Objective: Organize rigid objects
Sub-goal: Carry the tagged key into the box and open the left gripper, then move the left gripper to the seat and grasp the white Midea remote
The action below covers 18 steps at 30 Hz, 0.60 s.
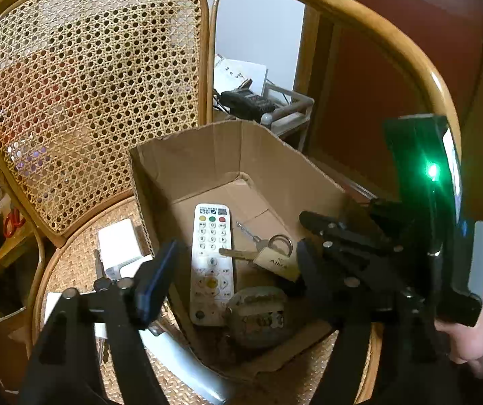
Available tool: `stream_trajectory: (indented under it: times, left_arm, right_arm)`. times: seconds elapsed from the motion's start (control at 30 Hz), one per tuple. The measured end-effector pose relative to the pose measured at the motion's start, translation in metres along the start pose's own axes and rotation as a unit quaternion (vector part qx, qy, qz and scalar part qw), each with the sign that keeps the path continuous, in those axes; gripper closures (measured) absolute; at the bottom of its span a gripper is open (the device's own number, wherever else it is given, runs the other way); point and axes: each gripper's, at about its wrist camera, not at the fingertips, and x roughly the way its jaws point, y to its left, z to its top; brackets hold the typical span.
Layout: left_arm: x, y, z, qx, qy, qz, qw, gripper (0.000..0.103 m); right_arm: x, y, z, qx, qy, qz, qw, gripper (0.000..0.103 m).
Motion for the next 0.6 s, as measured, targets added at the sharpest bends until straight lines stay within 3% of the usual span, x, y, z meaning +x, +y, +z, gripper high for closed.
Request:
stream_trajectory:
  times: [0.23,0.37,0.6]
  left_arm:
    - [-0.02,0.002,0.0,0.029,-0.016,0.039,0.9987,0.025]
    - [-0.035,0.023,-0.002,0.009,-0.027,0.048,0.9984,0.016]
    - [-0.047,0.056,-0.016,-0.022,-0.012,0.07,0.9973,0.015]
  right_arm:
    - [0.001,0.001,0.001,-0.002,0.0,-0.001,1.0,0.092]
    - [0.001,0.001,0.001,-0.002,0.0,-0.001,1.0,0.092]
    - [0.001,0.0,0.001,-0.002,0.0,-0.001,1.0,0.092]
